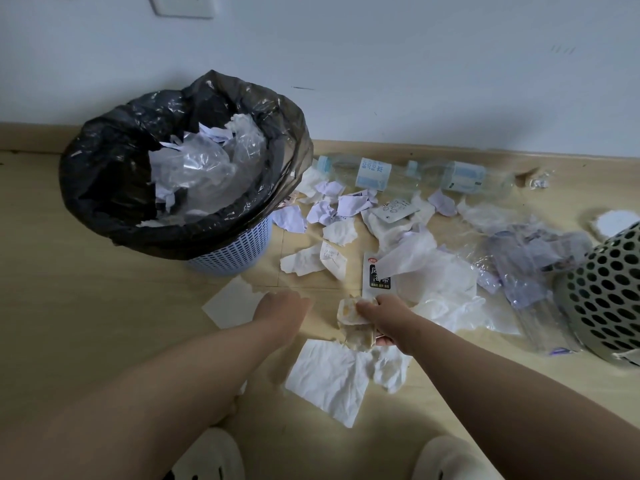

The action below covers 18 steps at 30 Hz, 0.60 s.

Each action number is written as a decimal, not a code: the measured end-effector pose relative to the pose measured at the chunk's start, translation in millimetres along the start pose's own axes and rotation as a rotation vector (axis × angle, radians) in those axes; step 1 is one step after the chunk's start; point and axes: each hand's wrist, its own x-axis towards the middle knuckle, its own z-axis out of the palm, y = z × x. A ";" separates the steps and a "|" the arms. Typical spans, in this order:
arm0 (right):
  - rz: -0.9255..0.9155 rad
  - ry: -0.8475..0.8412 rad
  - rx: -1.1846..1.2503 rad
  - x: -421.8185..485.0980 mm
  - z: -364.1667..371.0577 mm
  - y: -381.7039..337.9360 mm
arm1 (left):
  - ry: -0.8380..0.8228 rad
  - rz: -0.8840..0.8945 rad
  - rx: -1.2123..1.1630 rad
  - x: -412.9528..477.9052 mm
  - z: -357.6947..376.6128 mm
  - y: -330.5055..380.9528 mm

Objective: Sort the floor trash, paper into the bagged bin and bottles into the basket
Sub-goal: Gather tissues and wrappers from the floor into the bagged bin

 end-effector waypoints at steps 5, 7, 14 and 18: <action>-0.003 0.011 0.008 1.8 -1.8 -1.9 | 0.023 -0.068 -0.147 0.4 -2.3 -8.5; -0.011 0.021 0.026 2.5 -2.2 -1.0 | 0.128 -0.079 -0.209 3.7 -5.4 -8.6; -0.049 0.098 0.047 3.1 -10.8 -2.7 | 0.240 -0.124 -0.942 11.7 -38.6 1.3; -0.039 0.142 0.097 1.5 -13.0 -7.4 | 0.135 -0.272 -1.504 14.9 -48.8 25.9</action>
